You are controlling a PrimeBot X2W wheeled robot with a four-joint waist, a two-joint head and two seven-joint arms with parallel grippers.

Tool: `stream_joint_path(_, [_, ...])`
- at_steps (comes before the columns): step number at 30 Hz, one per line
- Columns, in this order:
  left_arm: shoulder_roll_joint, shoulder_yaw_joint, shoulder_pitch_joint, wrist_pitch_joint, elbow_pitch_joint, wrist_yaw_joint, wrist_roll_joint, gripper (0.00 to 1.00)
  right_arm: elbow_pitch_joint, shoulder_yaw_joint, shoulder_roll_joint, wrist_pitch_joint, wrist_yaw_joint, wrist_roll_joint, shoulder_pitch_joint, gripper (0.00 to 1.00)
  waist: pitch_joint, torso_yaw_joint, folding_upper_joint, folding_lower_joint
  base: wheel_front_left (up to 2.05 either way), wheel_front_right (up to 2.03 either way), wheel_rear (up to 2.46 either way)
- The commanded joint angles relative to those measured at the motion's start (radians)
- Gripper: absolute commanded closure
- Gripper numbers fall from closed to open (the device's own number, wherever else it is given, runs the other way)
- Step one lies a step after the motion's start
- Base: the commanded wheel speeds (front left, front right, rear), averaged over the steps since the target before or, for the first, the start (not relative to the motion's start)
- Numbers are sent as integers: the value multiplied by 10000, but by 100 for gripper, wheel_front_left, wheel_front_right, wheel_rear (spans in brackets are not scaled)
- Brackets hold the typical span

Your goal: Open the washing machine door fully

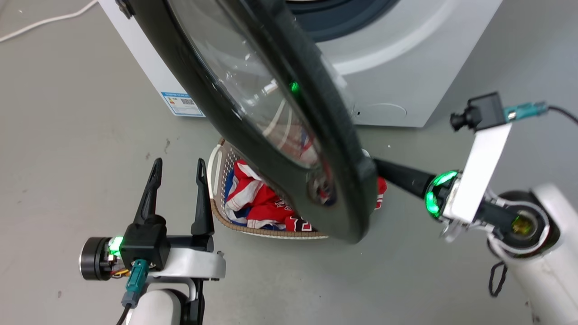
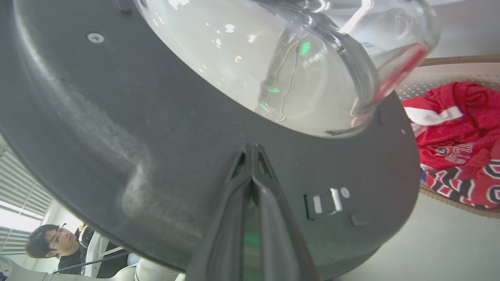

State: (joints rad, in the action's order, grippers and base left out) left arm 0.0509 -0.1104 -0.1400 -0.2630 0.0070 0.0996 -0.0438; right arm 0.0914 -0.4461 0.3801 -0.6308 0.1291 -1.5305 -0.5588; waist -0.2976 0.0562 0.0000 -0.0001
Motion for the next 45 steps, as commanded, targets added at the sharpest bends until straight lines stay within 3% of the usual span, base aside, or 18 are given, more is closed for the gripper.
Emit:
stream_joint_path(1, [-10, 19, 153, -27, 38, -29, 44, 0, -210, -132, -147, 47, 29, -99, 335, 100, 170, 71, 0, 1, 0, 0, 0])
stream_joint_path(14, [-10, 143, 770, -27, 136, -10, 70, 0, -720, -1050, -796, 178, 29, -187, 1515, 100, 934, 168, 0, 1, 0, 0, 0])
stream_joint_path(27, [-12, 131, 977, -27, 201, 65, 29, 0, -475, -1615, -1154, 304, 27, -282, 2334, 100, 1274, 274, 0, 1, 0, 0, 0])
stream_joint_path(36, [-10, 200, 1358, -27, 348, 40, 46, 0, -363, -1310, -1108, 1146, 27, -248, 3230, 100, 1988, 196, 0, 1, 0, 0, 0])
stream_joint_path(37, [-10, 225, 1428, -27, 366, 22, 52, 0, -394, -1154, -1081, 1423, 27, -162, 3343, 67, 2089, 184, 0, 1, 0, 0, 0])
stream_joint_path(38, [-10, 255, 1495, -27, 366, 10, 61, 0, -434, -1003, -1075, 1751, 27, -80, 3461, 9, 2167, 173, 0, 1, 0, 0, 0])
stream_joint_path(39, [-10, 287, 1566, -27, 369, -2, 73, 0, -460, -839, -1109, 2101, 27, -31, 3606, 0, 2256, 153, 0, 1, 0, 0, 0])
stream_joint_path(45, [-10, 403, 1881, -27, 372, -88, 157, 0, -848, 85, -1092, 4727, 27, 1018, 4158, 0, 2693, 76, 0, 1, 0, 0, 0])
